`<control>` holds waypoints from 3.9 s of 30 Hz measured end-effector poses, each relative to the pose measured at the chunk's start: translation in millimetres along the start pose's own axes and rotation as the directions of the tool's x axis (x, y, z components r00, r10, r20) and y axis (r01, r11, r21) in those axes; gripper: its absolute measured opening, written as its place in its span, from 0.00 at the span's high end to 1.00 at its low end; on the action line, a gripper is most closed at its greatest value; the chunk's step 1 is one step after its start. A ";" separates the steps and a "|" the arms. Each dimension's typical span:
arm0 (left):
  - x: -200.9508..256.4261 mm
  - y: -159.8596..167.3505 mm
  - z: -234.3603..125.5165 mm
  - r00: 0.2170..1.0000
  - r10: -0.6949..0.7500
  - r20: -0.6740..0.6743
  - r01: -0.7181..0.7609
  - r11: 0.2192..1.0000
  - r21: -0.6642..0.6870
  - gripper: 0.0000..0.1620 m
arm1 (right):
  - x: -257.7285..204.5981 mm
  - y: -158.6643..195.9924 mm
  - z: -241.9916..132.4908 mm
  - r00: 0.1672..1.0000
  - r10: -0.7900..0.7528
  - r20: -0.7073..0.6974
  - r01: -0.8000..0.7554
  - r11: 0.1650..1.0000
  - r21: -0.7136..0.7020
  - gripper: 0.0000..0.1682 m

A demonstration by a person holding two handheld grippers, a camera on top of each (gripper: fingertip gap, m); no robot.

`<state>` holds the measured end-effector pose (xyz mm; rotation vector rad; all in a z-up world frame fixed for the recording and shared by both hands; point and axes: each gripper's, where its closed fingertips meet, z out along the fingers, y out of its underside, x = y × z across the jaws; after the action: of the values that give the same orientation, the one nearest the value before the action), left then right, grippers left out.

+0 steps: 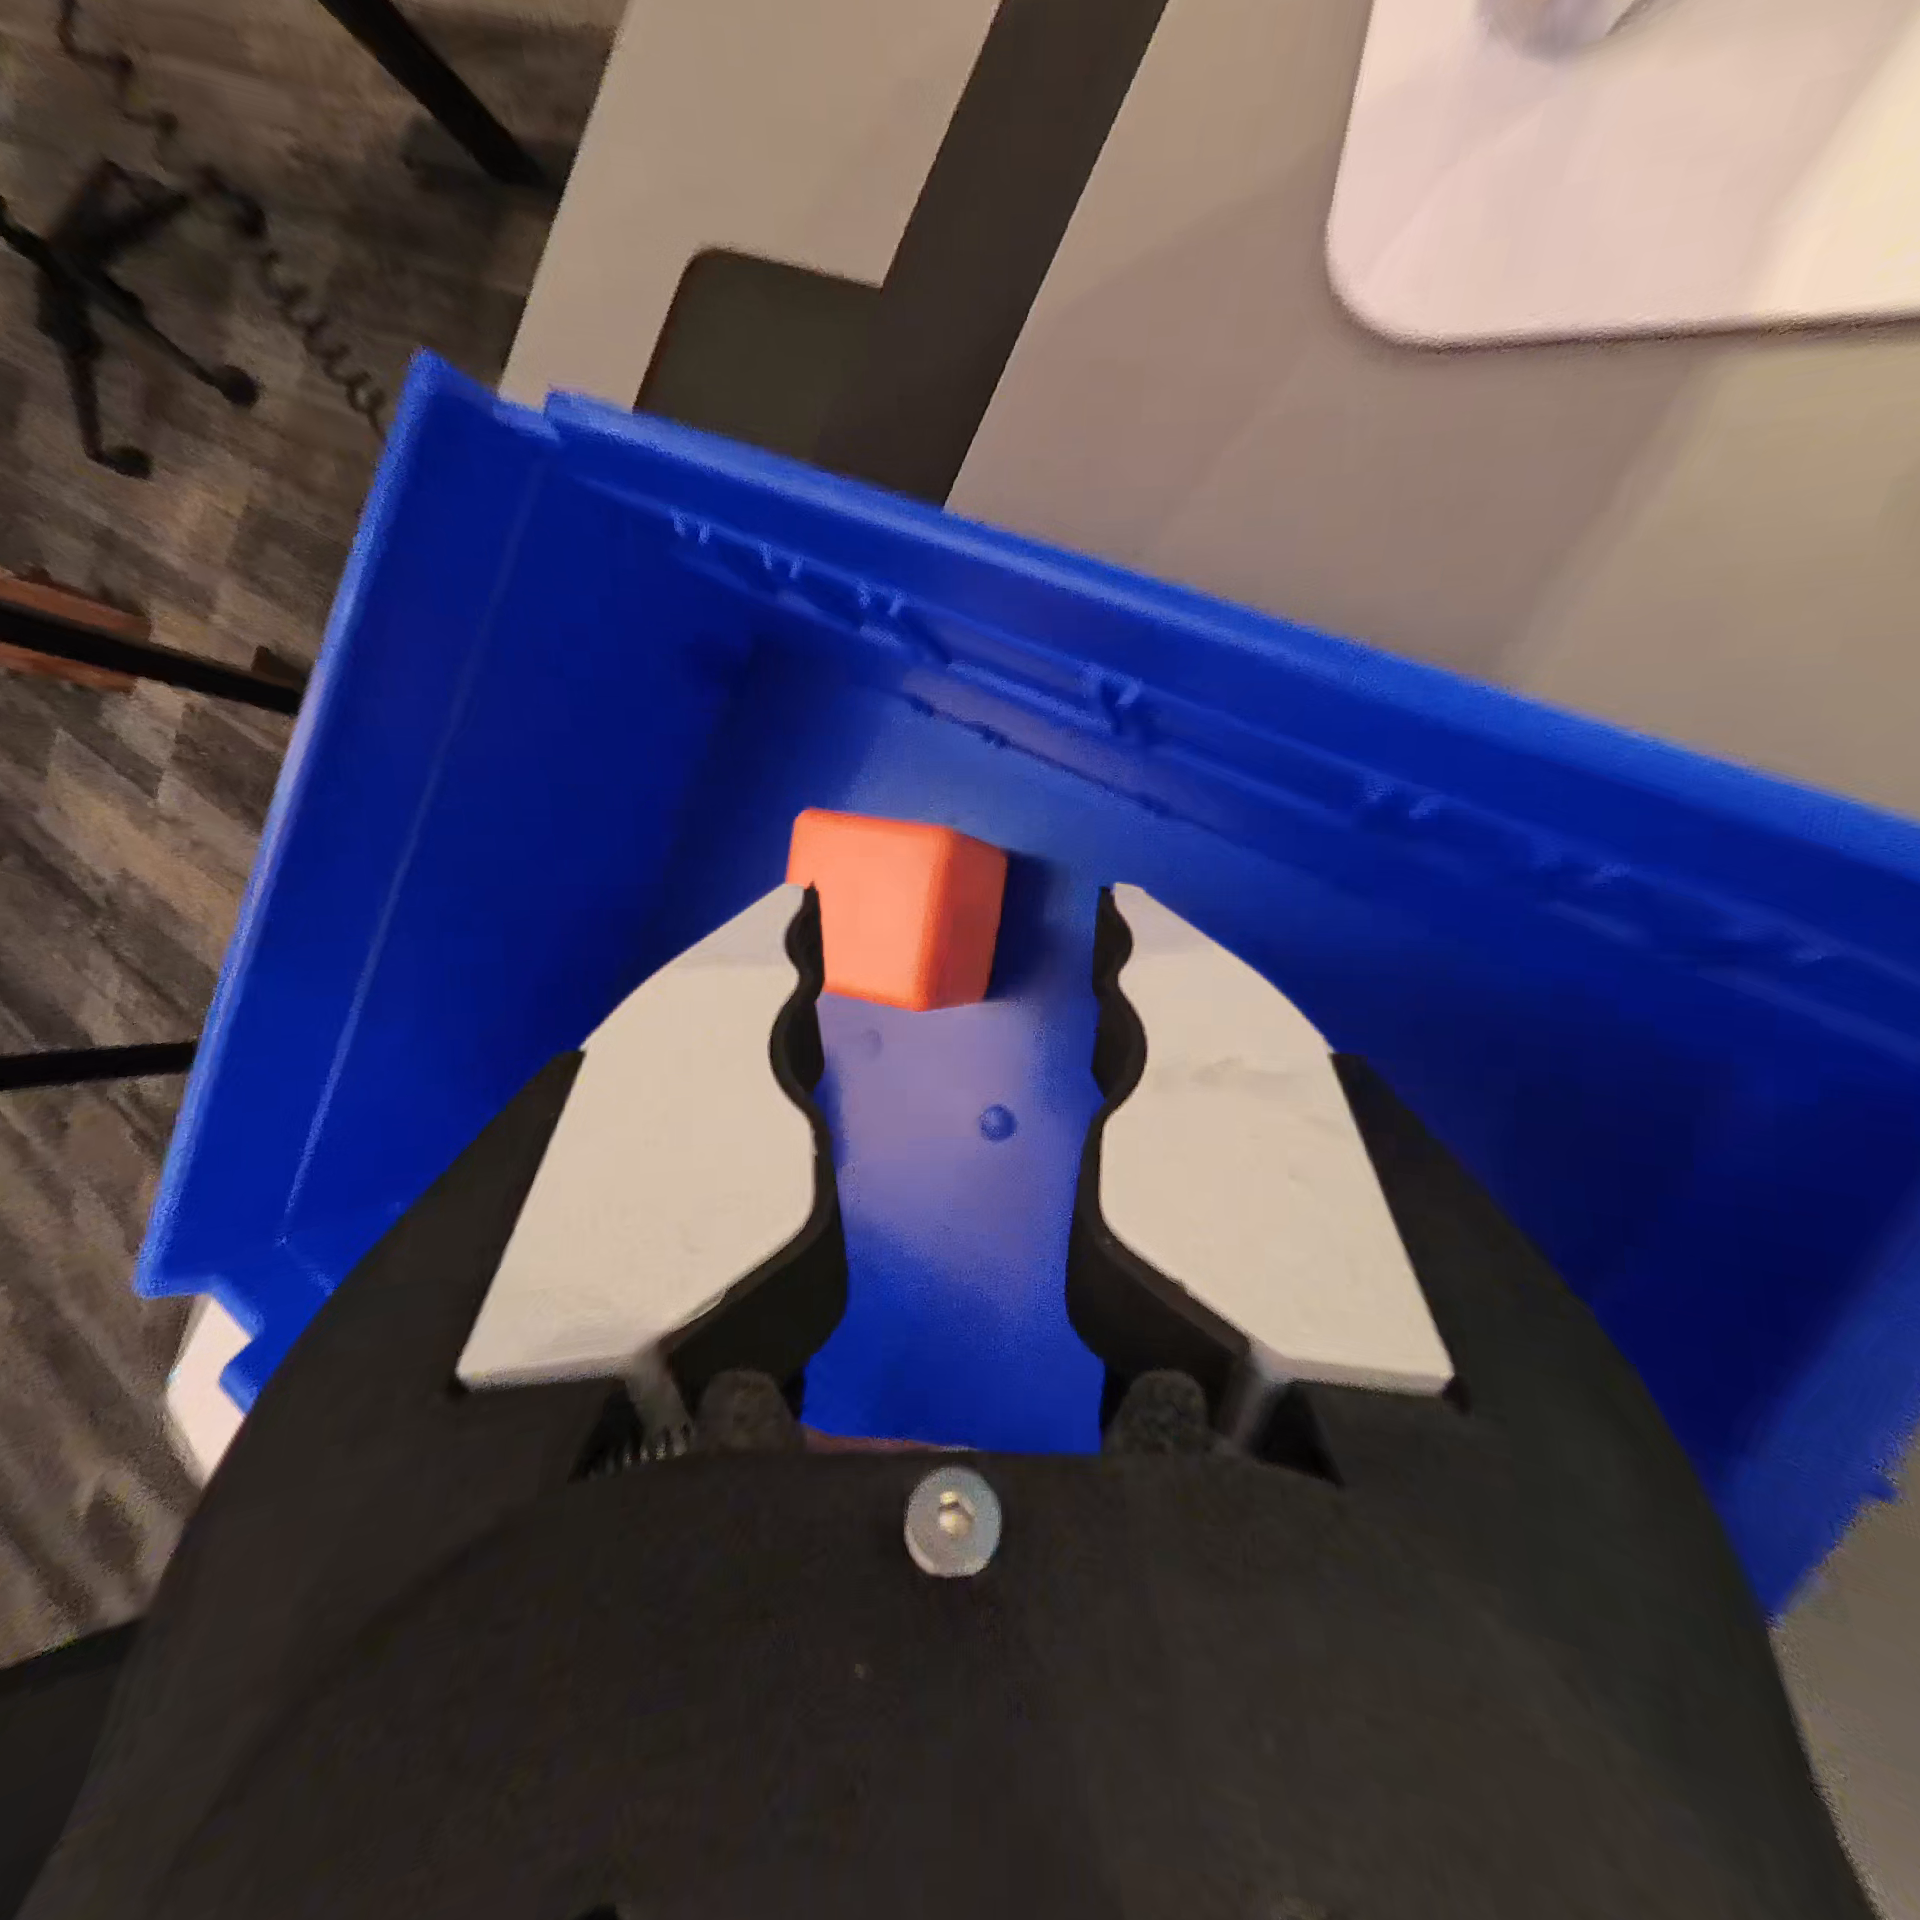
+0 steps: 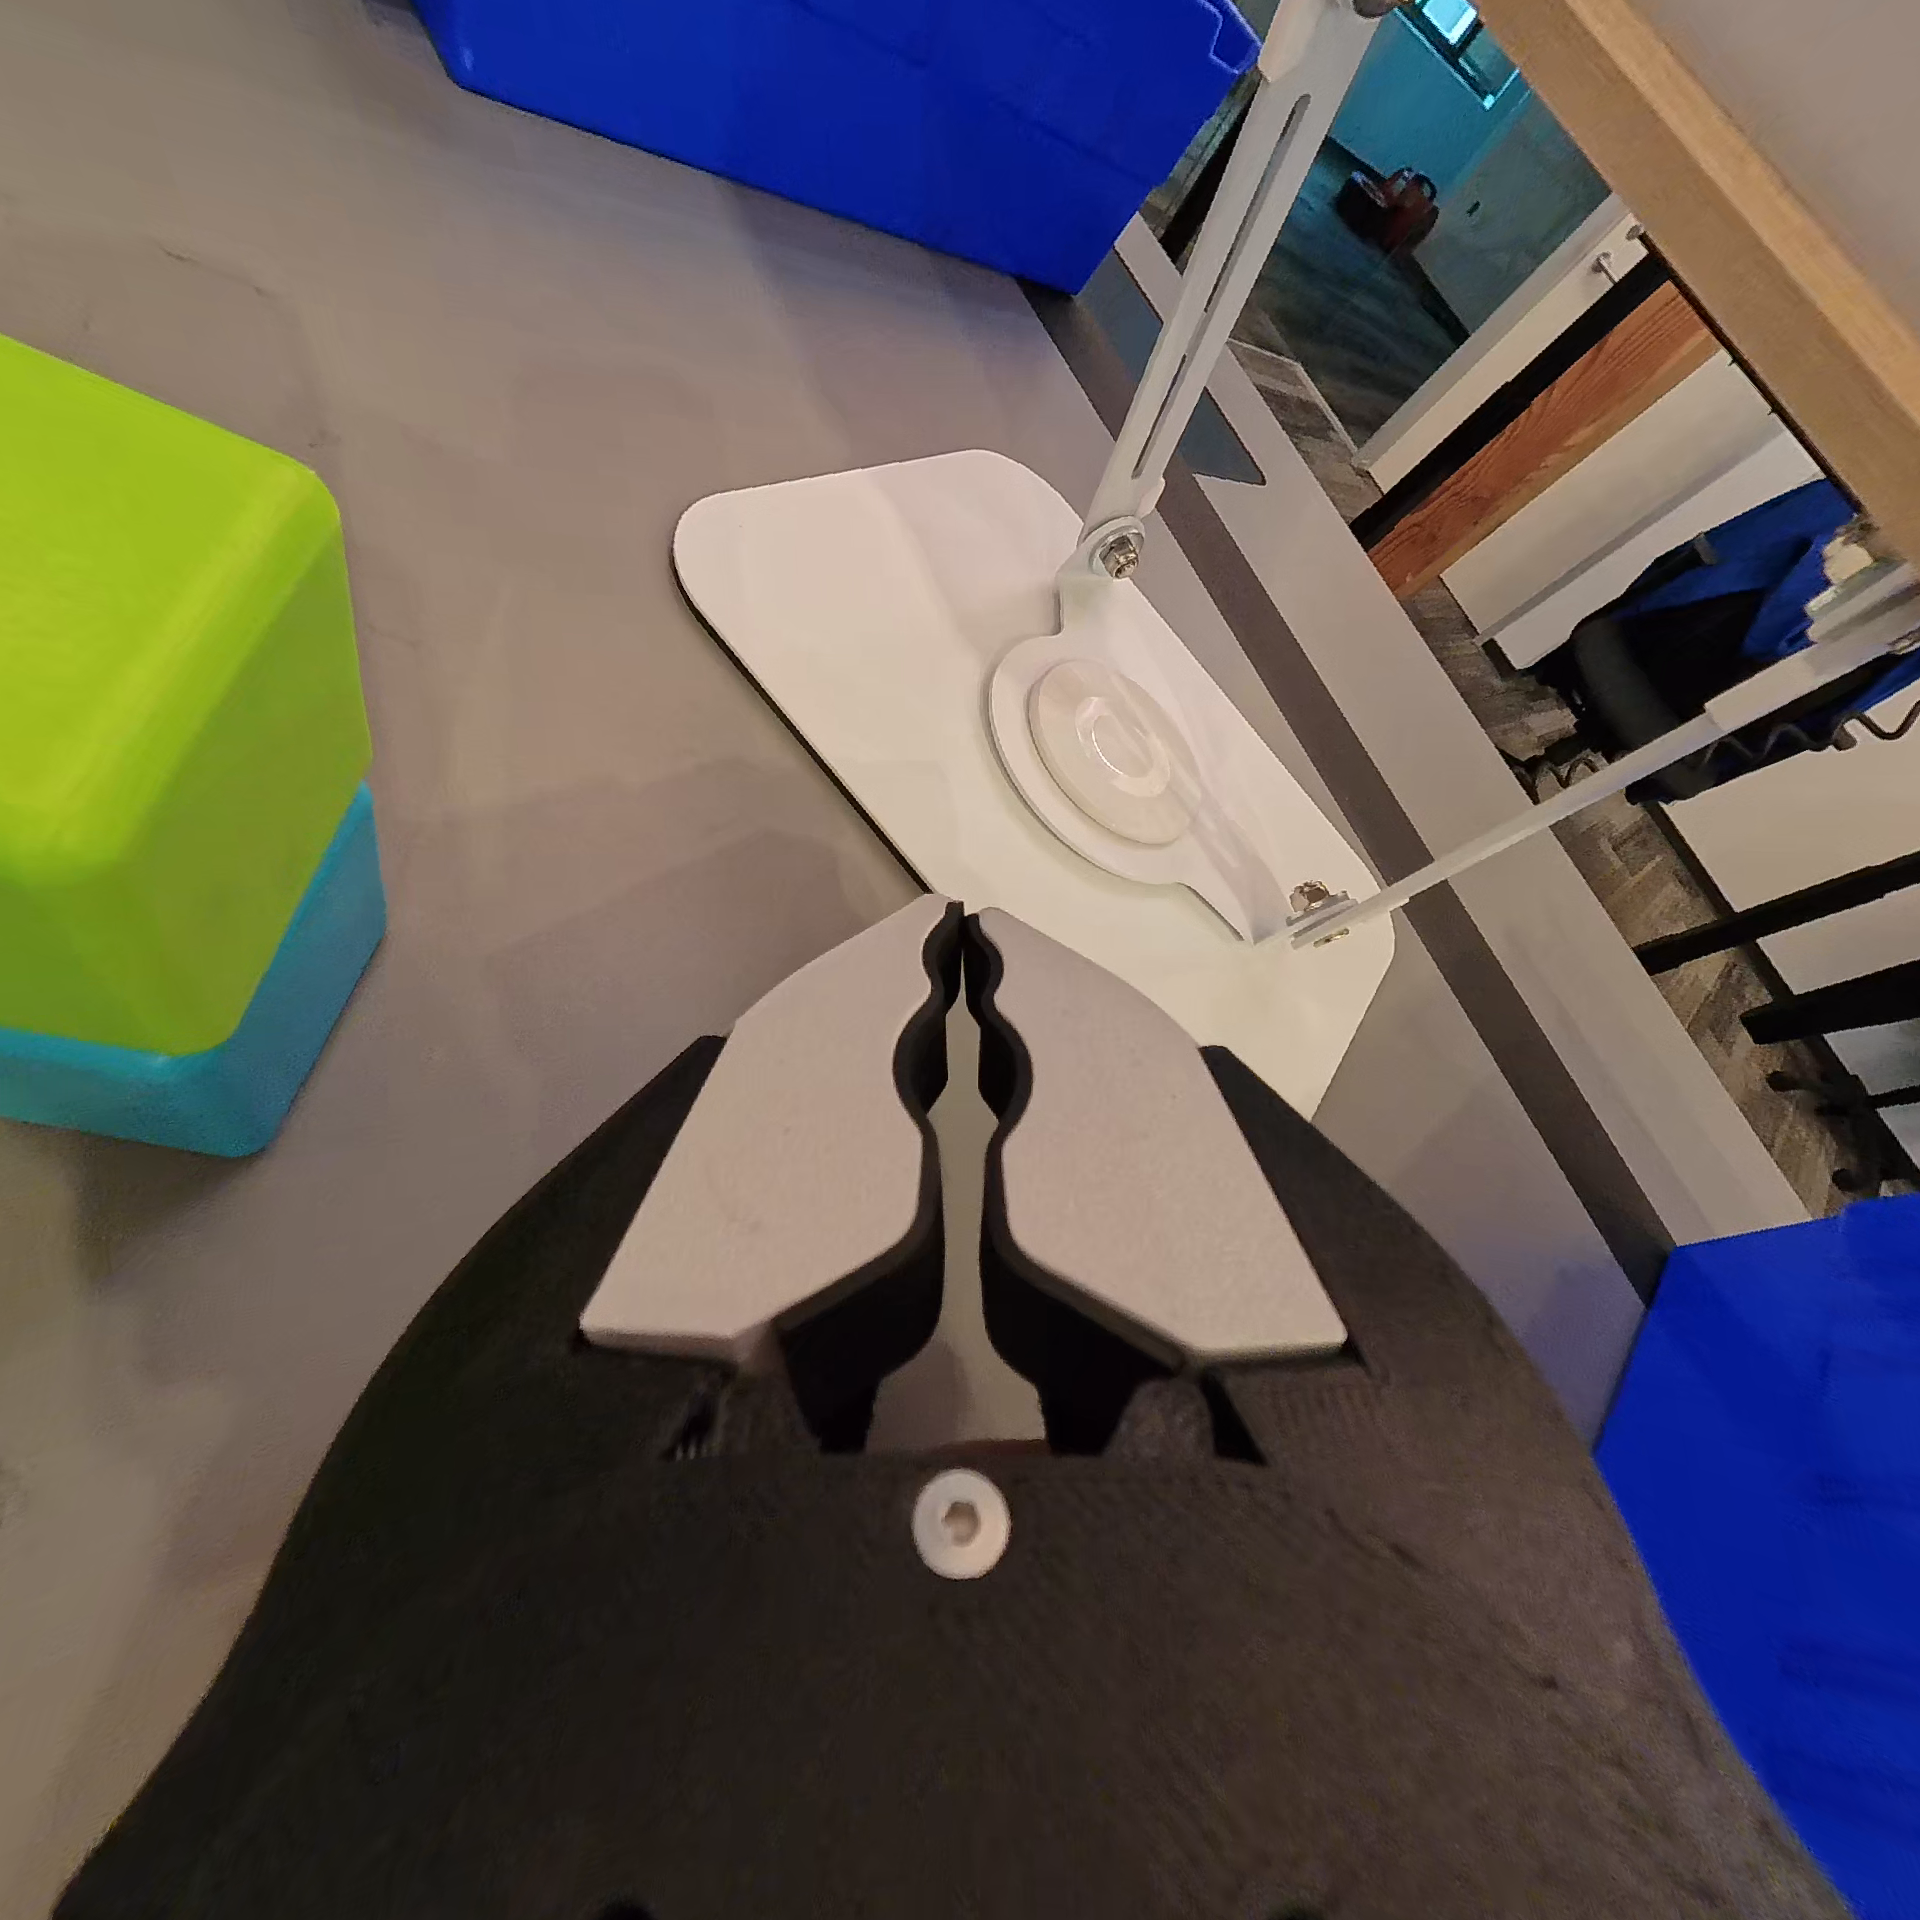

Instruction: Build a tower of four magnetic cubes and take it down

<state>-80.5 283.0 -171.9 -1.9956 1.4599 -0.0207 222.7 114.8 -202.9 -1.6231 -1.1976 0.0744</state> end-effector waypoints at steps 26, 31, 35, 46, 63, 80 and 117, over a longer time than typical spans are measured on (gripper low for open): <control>-13.1 31.4 44.8 0.998 0.022 -0.064 -0.035 0.977 -0.212 0.68 | -2.7 0.4 0.7 1.000 -0.009 0.016 0.009 1.000 -0.004 1.00; -8.1 17.9 15.9 0.999 0.007 -0.049 -0.014 0.988 -0.156 0.68 | -3.9 0.1 0.4 1.000 -0.015 0.021 0.015 1.000 -0.002 1.00; -4.9 8.1 -15.1 1.000 0.001 -0.021 -0.003 0.993 -0.120 0.68 | -4.7 -0.3 0.1 1.000 -0.018 0.025 0.018 1.000 0.002 1.00; 49.2 -33.5 -87.1 0.991 0.128 -0.030 -0.129 0.990 -0.051 0.68 | -5.4 -0.2 0.5 0.999 -0.025 0.023 0.025 1.000 0.000 1.00; 185.6 -153.9 -112.1 0.863 0.463 -0.201 -0.441 0.886 0.143 0.68 | -6.9 0.5 1.2 0.999 -0.033 0.029 0.033 0.999 -0.006 1.00; 295.1 -207.3 -82.4 0.705 0.617 -0.349 -0.588 0.784 0.198 0.69 | -6.9 0.5 1.0 0.999 -0.033 0.031 0.033 0.999 -0.006 1.00; 178.5 -153.9 -132.1 0.909 0.412 -0.063 -0.388 0.891 0.237 0.76 | -7.7 1.5 0.8 0.999 -0.033 0.037 0.033 0.999 -0.012 1.00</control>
<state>67.0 90.4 -53.2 -1.5077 1.8342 -0.1129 219.4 109.9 -208.2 -1.6183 -1.2551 0.0766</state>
